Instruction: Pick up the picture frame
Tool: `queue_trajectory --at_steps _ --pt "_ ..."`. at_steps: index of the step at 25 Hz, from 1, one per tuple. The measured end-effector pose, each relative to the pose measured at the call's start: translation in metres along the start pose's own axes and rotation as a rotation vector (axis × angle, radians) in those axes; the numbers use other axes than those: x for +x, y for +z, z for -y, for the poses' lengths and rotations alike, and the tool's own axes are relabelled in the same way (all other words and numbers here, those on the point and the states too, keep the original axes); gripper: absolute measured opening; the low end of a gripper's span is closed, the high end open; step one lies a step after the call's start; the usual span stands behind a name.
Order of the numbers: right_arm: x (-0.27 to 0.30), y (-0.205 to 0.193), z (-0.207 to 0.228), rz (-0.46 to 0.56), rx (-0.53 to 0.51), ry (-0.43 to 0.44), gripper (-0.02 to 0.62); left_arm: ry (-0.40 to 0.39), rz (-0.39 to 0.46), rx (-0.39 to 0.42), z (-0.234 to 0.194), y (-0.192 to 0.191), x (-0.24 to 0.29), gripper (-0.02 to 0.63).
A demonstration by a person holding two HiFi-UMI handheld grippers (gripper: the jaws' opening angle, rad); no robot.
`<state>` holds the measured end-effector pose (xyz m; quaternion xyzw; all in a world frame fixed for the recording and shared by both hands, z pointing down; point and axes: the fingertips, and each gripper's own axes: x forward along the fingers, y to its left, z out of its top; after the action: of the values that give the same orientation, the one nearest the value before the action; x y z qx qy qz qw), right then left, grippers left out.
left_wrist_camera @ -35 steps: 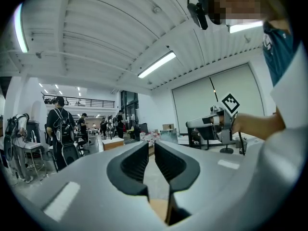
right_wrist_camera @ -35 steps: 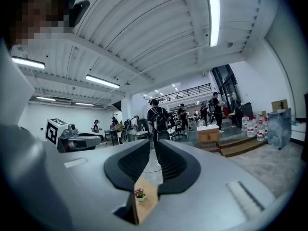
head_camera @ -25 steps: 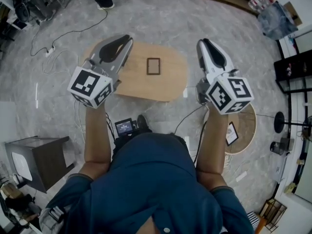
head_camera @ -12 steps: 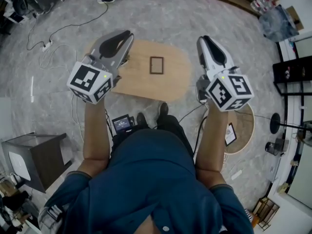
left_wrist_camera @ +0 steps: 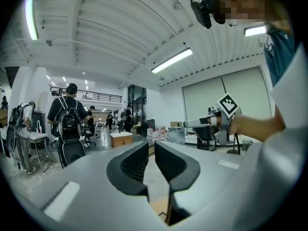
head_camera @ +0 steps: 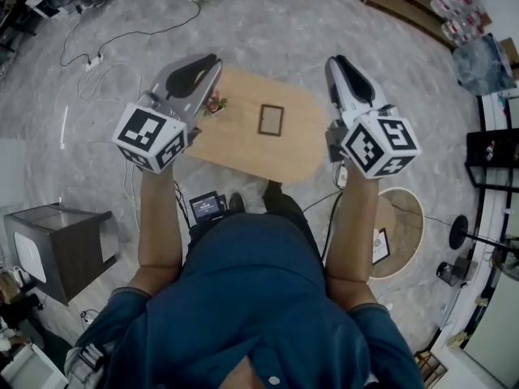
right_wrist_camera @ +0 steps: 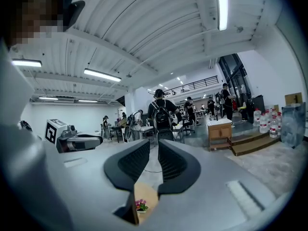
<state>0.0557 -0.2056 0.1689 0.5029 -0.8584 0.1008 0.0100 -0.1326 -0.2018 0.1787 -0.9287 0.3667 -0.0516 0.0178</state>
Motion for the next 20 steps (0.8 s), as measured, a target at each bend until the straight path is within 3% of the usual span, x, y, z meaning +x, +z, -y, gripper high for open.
queue_trajectory --at_steps 10,20 --pt "0.048 -0.043 0.062 -0.101 0.063 0.012 0.043 -0.028 -0.094 -0.060 -0.010 -0.046 0.069 0.041" --pt "0.078 -0.122 0.117 -0.229 0.166 0.006 0.048 -0.054 -0.214 -0.160 -0.013 -0.121 0.130 0.051"
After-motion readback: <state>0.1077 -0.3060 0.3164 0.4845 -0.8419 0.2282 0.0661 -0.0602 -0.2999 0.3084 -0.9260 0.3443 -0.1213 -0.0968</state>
